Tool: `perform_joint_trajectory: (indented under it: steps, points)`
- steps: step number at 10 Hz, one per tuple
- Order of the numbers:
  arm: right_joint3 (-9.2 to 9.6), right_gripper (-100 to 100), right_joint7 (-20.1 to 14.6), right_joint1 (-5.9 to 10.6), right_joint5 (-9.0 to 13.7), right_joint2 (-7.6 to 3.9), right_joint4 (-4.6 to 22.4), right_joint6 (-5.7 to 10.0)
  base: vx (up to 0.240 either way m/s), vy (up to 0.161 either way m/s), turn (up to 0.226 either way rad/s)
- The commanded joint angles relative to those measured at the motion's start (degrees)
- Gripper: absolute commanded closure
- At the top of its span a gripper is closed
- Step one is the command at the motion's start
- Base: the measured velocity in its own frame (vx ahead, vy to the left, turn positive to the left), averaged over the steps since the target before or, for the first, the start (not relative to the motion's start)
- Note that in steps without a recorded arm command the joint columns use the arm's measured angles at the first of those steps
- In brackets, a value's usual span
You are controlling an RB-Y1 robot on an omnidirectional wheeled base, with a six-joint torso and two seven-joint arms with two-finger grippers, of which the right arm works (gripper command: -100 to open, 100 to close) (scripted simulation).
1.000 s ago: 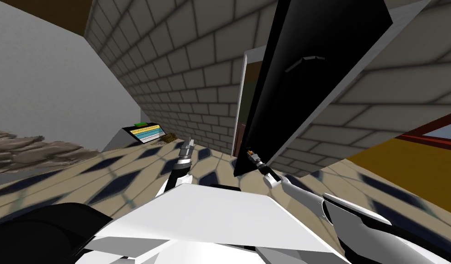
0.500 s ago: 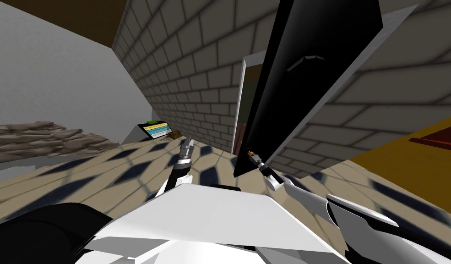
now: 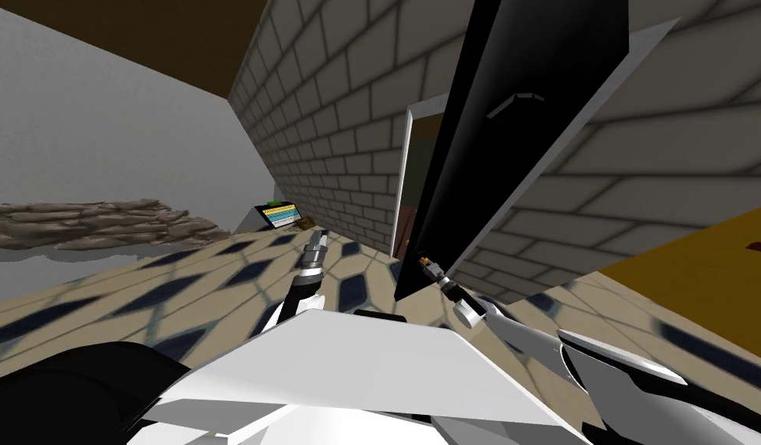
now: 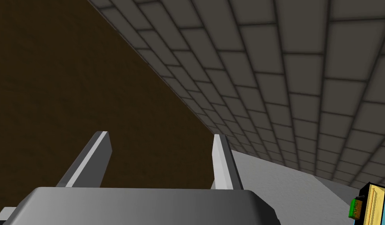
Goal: Pull the door open
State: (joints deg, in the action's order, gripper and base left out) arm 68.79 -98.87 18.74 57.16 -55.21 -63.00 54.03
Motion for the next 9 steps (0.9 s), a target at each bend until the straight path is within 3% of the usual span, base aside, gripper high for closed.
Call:
perform_joint_trajectory:
  steps: [1, 2, 9]
  points:
    - [0.71, 100, -0.97, 0.1, -0.51, -0.51, 0.33, 1.06, -0.193, -0.153, 0.116]
    - [0.44, 100, -0.54, 0.12, -0.33, -0.26, 0.18, 0.56, -0.084, -0.068, 0.037]
    - [4.16, 100, -4.0, 0.66, -1.97, -1.98, 2.12, 5.16, -0.169, -0.15, 0.154]
